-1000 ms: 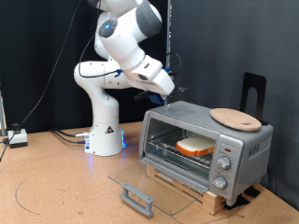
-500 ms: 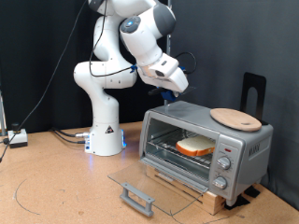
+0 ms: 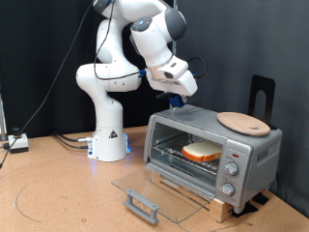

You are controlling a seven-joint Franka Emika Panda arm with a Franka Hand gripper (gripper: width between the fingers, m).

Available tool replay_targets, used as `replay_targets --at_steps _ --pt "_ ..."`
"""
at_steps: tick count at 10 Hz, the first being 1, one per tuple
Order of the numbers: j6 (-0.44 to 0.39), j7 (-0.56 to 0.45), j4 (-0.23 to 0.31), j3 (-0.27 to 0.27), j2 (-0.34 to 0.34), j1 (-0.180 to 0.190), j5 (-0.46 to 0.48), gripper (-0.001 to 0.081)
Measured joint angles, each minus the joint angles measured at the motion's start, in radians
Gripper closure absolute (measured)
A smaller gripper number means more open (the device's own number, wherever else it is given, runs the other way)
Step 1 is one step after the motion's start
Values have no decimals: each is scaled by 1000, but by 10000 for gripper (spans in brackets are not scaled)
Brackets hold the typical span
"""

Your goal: Make a piece of toast with the oven

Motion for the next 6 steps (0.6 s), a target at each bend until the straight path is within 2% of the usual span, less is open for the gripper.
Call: replay_targets --at_steps 3,4,5,6 --pt "0 4 -14 19 2 0 20 400" --pt "0 4 -17 24 3 0 27 309" --pt "0 4 -18 26 3 0 36 309" --pt "0 4 -18 27 3 0 40 127"
